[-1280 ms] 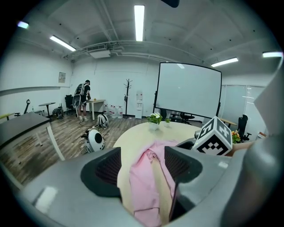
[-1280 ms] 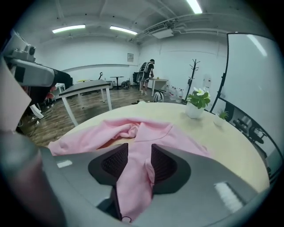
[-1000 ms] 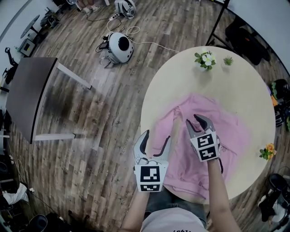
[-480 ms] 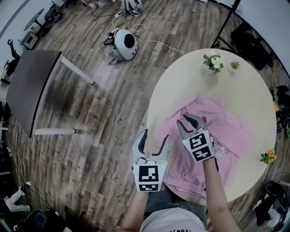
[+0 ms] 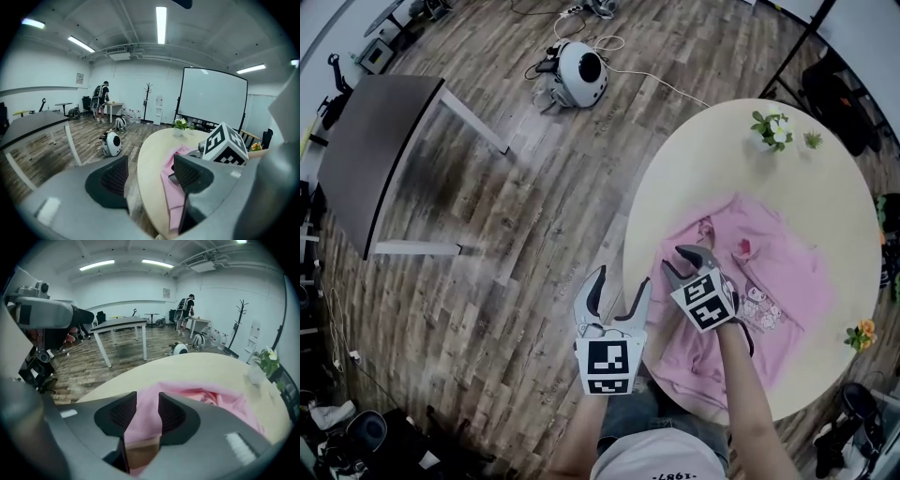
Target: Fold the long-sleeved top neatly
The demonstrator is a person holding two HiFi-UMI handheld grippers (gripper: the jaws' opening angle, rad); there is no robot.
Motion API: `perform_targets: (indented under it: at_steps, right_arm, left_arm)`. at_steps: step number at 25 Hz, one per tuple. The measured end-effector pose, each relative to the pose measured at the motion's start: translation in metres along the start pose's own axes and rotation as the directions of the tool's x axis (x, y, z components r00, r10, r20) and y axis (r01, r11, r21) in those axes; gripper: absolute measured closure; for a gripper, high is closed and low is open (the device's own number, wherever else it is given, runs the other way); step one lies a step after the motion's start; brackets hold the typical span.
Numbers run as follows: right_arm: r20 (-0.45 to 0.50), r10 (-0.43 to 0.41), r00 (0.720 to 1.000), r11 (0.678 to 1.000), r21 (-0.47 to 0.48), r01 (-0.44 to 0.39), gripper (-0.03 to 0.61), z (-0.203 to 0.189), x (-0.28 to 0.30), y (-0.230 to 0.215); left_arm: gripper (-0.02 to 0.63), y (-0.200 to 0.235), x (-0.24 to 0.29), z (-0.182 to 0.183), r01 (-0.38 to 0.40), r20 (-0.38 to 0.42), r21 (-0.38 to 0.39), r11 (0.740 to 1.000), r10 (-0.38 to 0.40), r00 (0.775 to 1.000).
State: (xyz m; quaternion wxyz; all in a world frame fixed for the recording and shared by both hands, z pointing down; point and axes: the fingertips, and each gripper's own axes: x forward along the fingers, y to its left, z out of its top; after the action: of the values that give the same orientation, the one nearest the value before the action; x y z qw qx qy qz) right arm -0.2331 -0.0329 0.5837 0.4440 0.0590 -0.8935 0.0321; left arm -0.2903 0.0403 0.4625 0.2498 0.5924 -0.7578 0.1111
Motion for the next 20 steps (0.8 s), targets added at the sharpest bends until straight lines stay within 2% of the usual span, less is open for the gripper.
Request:
perform_targets:
  at_steps: [5, 10, 14, 20]
  right_arm:
    - [-0.073, 0.01, 0.997, 1.0, -0.014, -0.011, 0.411, -0.015, 0.018, 0.009]
    - [-0.062, 0.001, 0.998, 1.0, 0.027, 0.0, 0.44, -0.013, 0.022, 0.007]
    - [-0.057, -0.039, 0.998, 0.998, 0.053, 0.042, 0.525, -0.012, 0.022, -0.002]
    - [-0.045, -0.04, 0.998, 0.99, 0.133, 0.046, 0.534, -0.005, 0.019, -0.004]
  left_arm:
    - [0.316, 0.01, -0.002, -0.009, -0.013, -0.01, -0.014, 1.0, 0.013, 1.0]
    - [0.316, 0.017, -0.002, -0.014, -0.017, -0.015, -0.023, 1.0, 0.016, 1.0]
    - [0.316, 0.018, -0.001, -0.016, -0.013, -0.019, -0.031, 0.999, 0.012, 1.0]
    - [0.316, 0.018, 0.0, -0.018, -0.001, -0.022, -0.028, 1.0, 0.0, 1.0]
